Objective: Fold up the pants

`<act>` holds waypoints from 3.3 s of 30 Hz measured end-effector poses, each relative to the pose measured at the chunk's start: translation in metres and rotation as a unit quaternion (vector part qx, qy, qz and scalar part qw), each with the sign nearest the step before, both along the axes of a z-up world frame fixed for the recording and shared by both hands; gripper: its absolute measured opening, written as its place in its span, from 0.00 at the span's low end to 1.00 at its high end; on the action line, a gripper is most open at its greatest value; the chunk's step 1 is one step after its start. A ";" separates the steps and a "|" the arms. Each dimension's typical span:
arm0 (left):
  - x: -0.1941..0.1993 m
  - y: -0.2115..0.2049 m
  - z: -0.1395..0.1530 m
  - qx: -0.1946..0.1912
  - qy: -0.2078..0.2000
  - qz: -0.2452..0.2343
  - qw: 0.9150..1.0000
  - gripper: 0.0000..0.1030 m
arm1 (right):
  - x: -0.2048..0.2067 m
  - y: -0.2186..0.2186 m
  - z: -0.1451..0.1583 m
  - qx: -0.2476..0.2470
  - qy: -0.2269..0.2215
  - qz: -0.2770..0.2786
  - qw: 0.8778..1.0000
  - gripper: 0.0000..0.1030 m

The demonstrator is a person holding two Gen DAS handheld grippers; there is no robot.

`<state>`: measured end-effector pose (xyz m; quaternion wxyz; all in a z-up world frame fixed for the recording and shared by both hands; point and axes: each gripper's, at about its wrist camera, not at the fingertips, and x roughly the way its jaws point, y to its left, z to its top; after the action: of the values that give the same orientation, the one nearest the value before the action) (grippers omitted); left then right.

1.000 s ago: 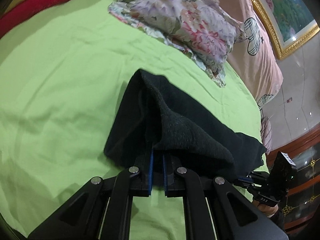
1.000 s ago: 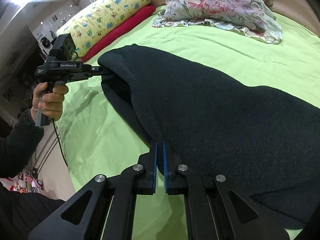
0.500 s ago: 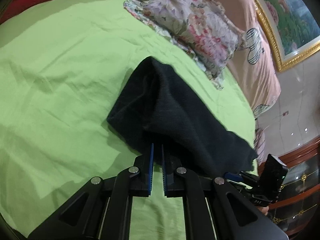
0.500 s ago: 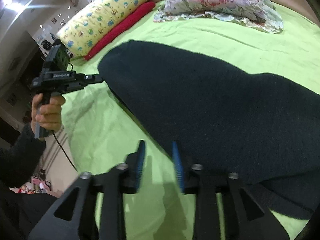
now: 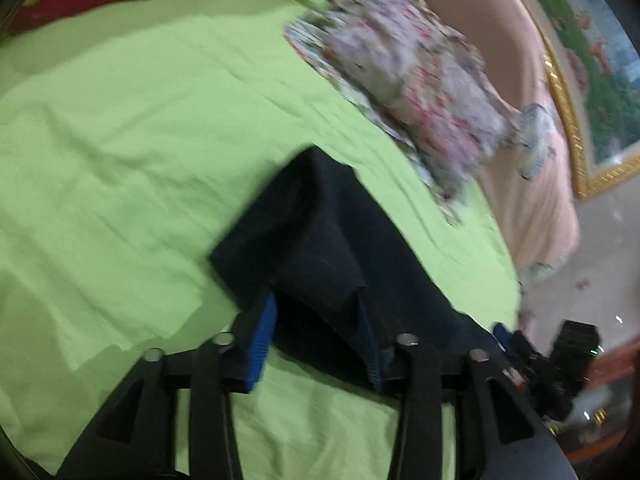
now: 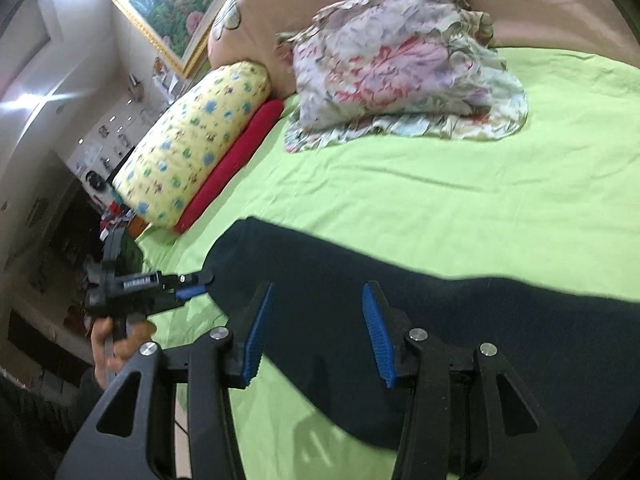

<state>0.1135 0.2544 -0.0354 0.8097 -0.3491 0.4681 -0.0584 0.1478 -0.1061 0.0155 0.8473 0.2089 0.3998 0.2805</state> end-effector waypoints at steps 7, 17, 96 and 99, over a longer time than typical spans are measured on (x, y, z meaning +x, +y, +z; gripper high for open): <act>0.010 -0.007 -0.016 0.014 0.015 0.020 1.000 0.55 | 0.024 0.006 -0.002 -0.008 0.001 -0.013 1.000 0.46; 0.009 -0.016 -0.034 0.118 0.003 0.034 0.992 0.58 | 0.073 -0.008 -0.027 0.032 0.059 -0.031 0.997 0.46; -0.060 -0.129 0.043 0.160 -0.114 -0.201 0.960 0.70 | -0.163 -0.087 -0.052 0.050 0.070 -0.319 0.944 0.12; -0.057 -0.166 0.037 0.174 -0.113 -0.251 0.946 0.70 | -0.165 -0.103 -0.053 0.050 0.069 -0.337 0.938 0.12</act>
<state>0.0566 0.0888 0.0018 0.8645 -0.0656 0.4489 -0.2163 -0.0171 -0.2094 -0.0374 0.8511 0.3923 0.3486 -0.0166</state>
